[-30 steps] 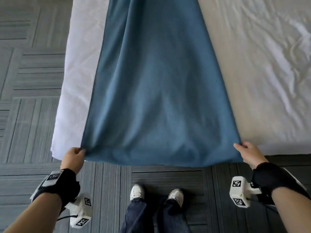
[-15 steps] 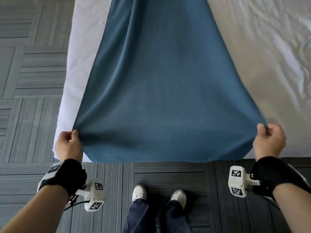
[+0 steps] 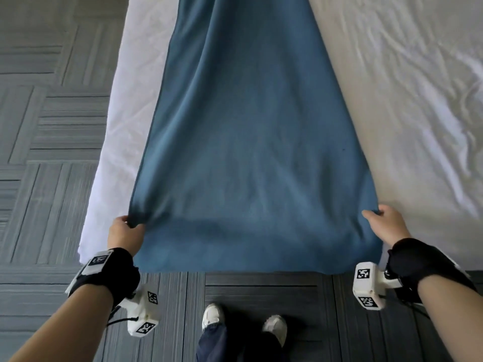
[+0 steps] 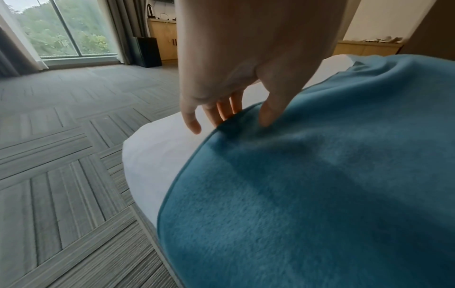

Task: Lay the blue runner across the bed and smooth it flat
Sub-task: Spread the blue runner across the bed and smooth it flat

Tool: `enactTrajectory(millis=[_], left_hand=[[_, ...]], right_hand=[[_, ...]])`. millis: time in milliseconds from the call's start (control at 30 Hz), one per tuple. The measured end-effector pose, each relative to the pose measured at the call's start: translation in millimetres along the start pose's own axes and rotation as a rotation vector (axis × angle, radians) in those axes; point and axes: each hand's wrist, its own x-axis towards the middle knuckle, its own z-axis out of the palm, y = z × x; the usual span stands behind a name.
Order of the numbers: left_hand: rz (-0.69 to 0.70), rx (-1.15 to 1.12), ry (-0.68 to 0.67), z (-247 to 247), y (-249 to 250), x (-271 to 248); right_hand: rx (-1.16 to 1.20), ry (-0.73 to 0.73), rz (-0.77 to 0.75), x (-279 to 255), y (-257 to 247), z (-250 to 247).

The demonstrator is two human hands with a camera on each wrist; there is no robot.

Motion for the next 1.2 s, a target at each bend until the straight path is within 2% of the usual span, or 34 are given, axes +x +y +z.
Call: enactTrajectory(millis=[233, 433, 600, 700, 767, 867, 900, 967, 1067, 1133, 1200], left_hand=[[0.066, 0.043, 0.033, 9, 50, 47], [0.124, -0.002, 0.050, 19, 128, 108], [0.163, -0.028, 0.043, 23, 183, 147], [0.174, -0.012, 0.060, 15, 198, 162], [0.147, 0.025, 0.140, 1, 202, 170], [0.086, 0.051, 0.201, -11, 201, 175], [0.080, 0.060, 0.177, -10, 202, 176], [0.076, 0.099, 0.072, -6, 203, 181], [0.066, 0.108, -0.022, -3, 211, 190], [0.079, 0.095, -0.028, -3, 218, 196], [0.099, 0.088, -0.032, -1, 228, 201]], right_hand=[[0.119, 0.040, 0.001, 51, -46, 6], [0.156, 0.145, -0.035, 102, -97, 13], [0.316, 0.199, 0.048, 133, -133, 29], [0.344, 0.301, 0.068, 145, -140, 20], [0.336, 0.410, 0.056, 149, -141, 4], [0.202, 0.495, 0.033, 144, -146, -7], [0.135, 0.471, 0.038, 141, -149, -6], [0.066, 0.322, 0.060, 138, -156, -3], [0.168, 0.070, 0.108, 146, -171, -6], [0.245, 0.040, 0.103, 161, -184, -5], [0.266, 0.073, 0.084, 175, -199, -3]])
